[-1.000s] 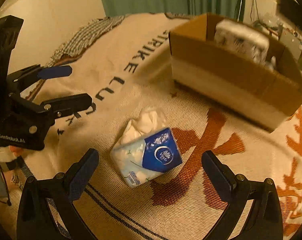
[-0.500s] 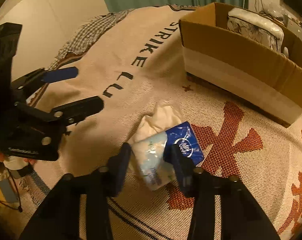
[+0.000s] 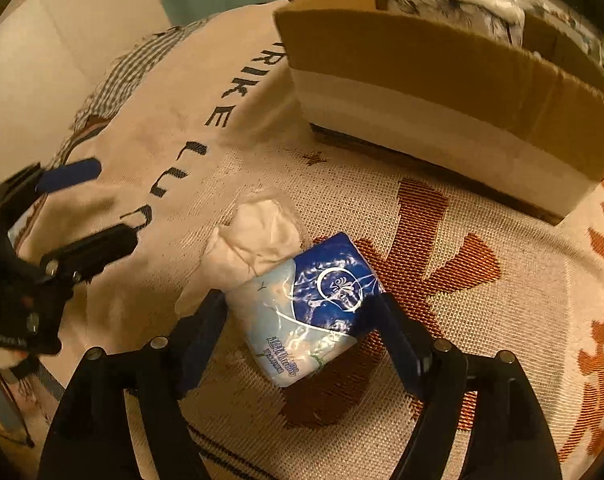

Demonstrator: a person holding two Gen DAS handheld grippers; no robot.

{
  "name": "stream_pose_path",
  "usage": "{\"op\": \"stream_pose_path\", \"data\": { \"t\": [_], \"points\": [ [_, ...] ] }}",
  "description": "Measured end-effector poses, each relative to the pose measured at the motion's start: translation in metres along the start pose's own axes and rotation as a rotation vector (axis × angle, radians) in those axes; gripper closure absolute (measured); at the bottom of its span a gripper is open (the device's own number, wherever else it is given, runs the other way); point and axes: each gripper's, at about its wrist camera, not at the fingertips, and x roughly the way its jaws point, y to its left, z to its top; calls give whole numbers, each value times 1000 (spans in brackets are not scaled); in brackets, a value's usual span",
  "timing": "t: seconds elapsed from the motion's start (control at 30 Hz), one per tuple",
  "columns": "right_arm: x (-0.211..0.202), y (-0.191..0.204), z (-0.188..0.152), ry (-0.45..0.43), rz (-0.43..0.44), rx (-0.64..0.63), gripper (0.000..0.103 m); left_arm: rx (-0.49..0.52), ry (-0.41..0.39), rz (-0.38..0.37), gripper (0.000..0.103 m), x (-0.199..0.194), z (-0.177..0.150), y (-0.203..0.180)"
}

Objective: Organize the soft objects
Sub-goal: 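Grasp the crumpled white tissue with the left tool while the right tool holds the blue pack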

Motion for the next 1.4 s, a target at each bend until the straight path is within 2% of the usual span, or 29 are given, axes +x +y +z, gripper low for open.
{"op": "stream_pose_path", "data": {
  "t": [0.2,0.43,0.5,0.57,0.67,0.8,1.0,1.07,1.17,1.23,1.3,1.37,1.4],
  "points": [
    [10,1,2,19,-4,-5,26,-20,8,-32,6,1,1,0],
    [22,-5,1,43,8,-7,27,9,28,-39,6,7,-2,-9],
    [20,-5,1,47,20,-19,34,13,41,-46,6,10,-4,-11],
    [15,-4,1,50,45,-29,47,24,59,-56,6,13,-6,-16],
    [5,-7,-2,38,59,-22,54,37,76,-82,6,16,-7,-24],
    [-14,-14,-6,1,77,9,57,59,88,-127,6,16,-7,-39],
    [-53,-19,-6,-85,-4,-41,57,65,108,-162,6,32,-5,-59],
    [-60,-22,-6,-102,-33,-55,57,28,133,-146,8,43,-6,-61],
    [-64,-28,-8,-103,-53,-48,57,-18,168,-177,9,57,-7,-62],
    [-65,-32,-11,-105,-64,-45,57,-17,164,-166,29,59,-6,-64],
    [-67,-36,-13,-102,-63,-42,57,-4,145,-134,40,62,-5,-66],
    [-70,-40,-16,-102,-65,-41,57,-15,139,-140,58,61,-2,-66],
    [-73,-42,-17,-104,-70,-42,57,-16,136,-149,62,60,0,-66]
  ]
}}
